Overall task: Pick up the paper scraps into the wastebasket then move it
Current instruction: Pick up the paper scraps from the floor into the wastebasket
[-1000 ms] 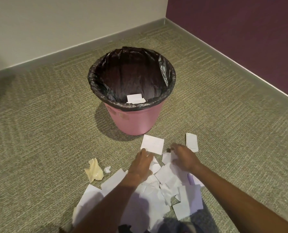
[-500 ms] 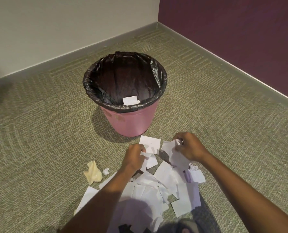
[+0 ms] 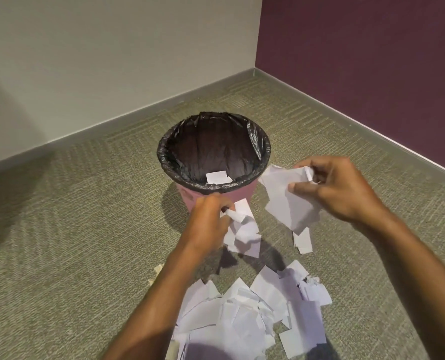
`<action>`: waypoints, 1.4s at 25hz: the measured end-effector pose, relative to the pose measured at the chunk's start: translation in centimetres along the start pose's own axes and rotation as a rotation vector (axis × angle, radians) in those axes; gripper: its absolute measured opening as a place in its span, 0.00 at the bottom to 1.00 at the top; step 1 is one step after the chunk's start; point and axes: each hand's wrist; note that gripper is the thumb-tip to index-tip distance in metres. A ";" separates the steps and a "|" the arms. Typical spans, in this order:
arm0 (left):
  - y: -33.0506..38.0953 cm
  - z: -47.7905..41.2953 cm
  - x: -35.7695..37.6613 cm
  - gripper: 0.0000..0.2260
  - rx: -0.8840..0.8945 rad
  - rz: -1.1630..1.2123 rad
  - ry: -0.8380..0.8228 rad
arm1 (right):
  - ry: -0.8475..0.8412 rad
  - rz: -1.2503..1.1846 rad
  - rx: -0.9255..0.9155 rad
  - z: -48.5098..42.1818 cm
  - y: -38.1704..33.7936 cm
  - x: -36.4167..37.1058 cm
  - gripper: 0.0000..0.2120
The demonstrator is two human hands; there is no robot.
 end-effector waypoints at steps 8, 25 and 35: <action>0.6 -6.9 -10.1 0.08 0.033 -0.028 0.438 | 0.168 -0.189 -0.076 -6.0 -7.8 2.5 0.07; -6.9 -6.2 -7.0 0.09 -0.001 -0.255 0.476 | 0.151 -0.021 0.004 -10.8 -6.6 8.0 0.14; -15.1 3.6 -1.0 0.09 -0.459 -0.247 0.487 | 0.481 -0.019 0.149 -9.4 3.6 8.4 0.05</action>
Point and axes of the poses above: each hand's wrist, its own z-axis away from the middle knuckle, its own x-axis out of the palm, y = z × x, and after that the axes turned 10 degrees about x, right-handed
